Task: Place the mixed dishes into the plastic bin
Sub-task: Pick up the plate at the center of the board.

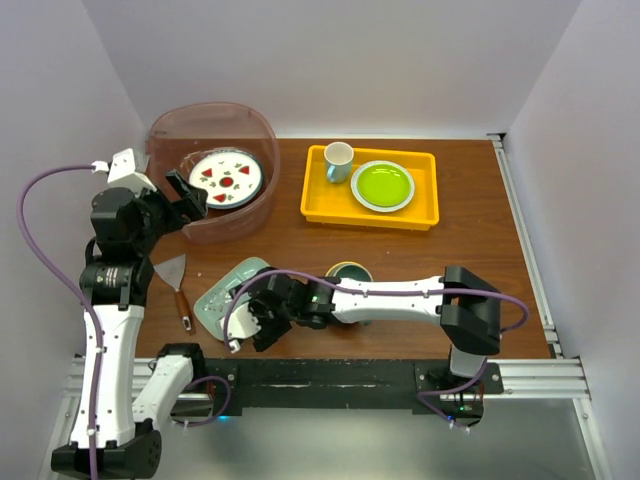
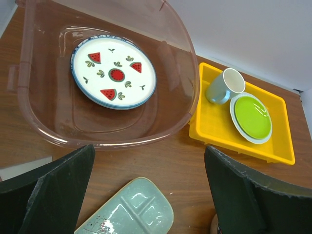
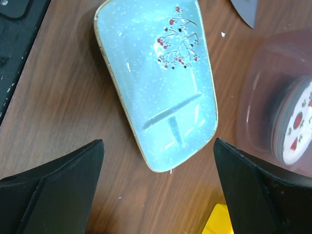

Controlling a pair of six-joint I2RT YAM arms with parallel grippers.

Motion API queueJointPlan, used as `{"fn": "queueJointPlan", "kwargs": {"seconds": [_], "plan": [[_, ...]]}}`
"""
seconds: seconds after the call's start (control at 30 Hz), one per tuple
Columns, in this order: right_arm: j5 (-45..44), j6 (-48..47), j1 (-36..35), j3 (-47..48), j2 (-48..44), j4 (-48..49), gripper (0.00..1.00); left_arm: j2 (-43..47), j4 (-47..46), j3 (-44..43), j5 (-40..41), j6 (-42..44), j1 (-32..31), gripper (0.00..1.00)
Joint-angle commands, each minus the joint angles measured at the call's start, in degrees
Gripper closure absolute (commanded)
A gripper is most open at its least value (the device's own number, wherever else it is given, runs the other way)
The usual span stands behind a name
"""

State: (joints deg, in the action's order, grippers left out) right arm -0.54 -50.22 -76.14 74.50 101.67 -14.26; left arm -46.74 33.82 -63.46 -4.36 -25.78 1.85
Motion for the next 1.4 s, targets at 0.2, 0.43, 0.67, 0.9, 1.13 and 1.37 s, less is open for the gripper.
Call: {"fn": "queueJointPlan", "kwargs": {"seconds": [0.2,0.43,0.67,0.9,1.13,1.37], "plan": [[3.43,-7.43,-0.41,-0.85,3.0,3.8,0.02,3.15,0.89,0.0,2.95,3.8,0.17,0.0],[3.35,-9.72,-0.41,-0.41,6.17,5.56,0.04,3.41,1.33,-0.61,3.75,4.33,0.17,0.0],[1.5,-9.55,-0.41,-0.23,10.83,9.86,0.16,4.2,1.95,-0.61,3.66,3.98,0.17,0.0],[0.62,-10.6,-0.5,0.82,14.87,12.24,0.36,4.9,2.56,-0.79,3.75,3.81,0.26,0.0],[0.62,-12.54,-0.41,-0.32,17.33,14.0,0.61,4.73,2.3,-0.7,3.39,3.81,0.17,0.0],[1.15,-12.63,-0.41,-0.23,17.51,13.3,0.98,4.99,2.21,-0.17,2.78,4.25,0.17,0.0]]}}
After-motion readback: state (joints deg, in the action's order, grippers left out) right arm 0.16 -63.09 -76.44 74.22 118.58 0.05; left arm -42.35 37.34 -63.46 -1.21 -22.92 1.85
